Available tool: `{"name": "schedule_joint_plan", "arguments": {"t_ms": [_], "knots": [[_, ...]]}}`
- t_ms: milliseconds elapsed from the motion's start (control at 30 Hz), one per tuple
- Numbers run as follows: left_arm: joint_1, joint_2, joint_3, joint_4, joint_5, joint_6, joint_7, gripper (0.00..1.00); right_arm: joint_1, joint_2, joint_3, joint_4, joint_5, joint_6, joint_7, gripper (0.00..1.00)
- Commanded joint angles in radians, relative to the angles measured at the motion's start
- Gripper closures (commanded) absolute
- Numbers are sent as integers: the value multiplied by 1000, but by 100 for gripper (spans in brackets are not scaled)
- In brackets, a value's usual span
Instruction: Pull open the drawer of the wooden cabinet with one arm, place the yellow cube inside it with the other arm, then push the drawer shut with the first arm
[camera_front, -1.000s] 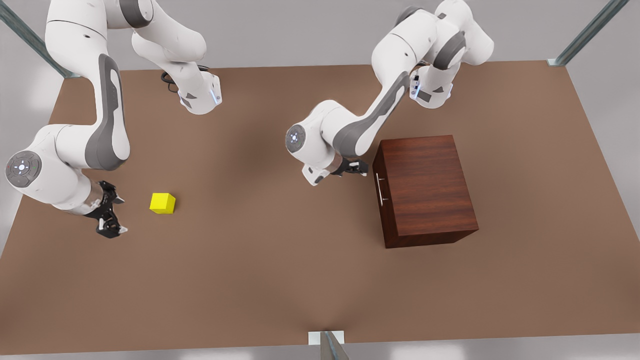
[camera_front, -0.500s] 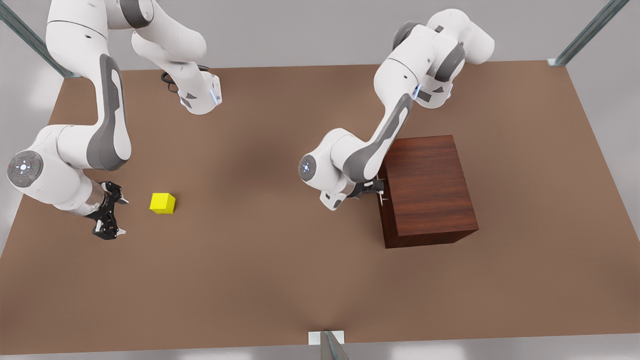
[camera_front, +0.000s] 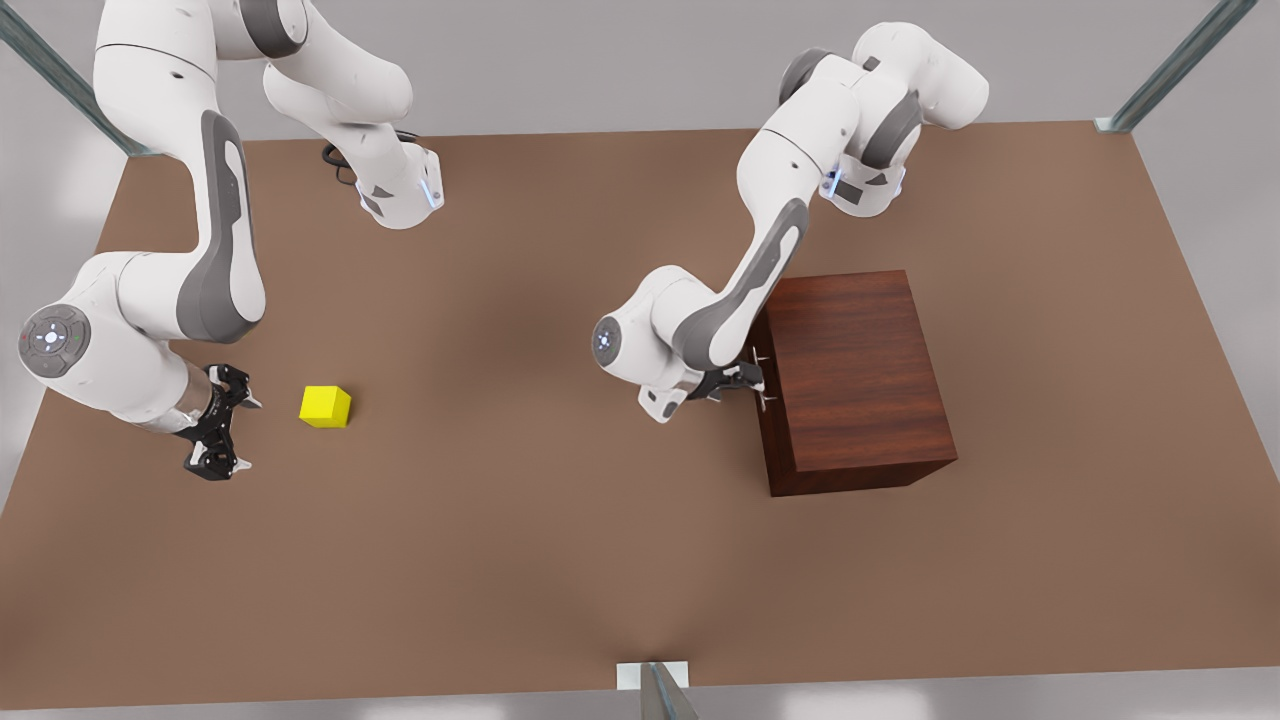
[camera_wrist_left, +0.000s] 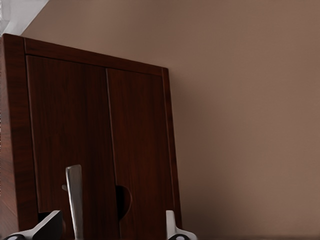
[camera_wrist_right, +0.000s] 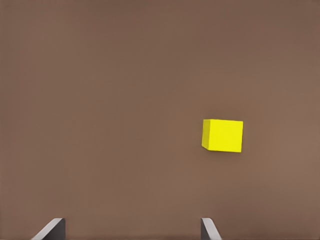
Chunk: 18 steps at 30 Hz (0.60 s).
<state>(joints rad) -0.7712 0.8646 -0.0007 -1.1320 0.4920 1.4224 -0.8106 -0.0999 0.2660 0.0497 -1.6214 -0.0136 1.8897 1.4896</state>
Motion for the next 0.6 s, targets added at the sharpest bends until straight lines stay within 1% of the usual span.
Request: {"name": "schedule_joint_plan", "arguments": {"t_ms": [0,233,433,567], "knots": [[4,-1,1,0,13,-7,-42,0,0,-1,-1,1,0,0,63,0],[12,-15,-1,-26,-21,4,-42,0,0,-1,1,1,0,0,63,0],[69,-21,-4,-26,-105,73,-27,0,0,-1,1,0,0,0,63,0],[70,-19,-4,-22,-136,93,-36,0,0,1,1,0,-2,0,64,0]]}}
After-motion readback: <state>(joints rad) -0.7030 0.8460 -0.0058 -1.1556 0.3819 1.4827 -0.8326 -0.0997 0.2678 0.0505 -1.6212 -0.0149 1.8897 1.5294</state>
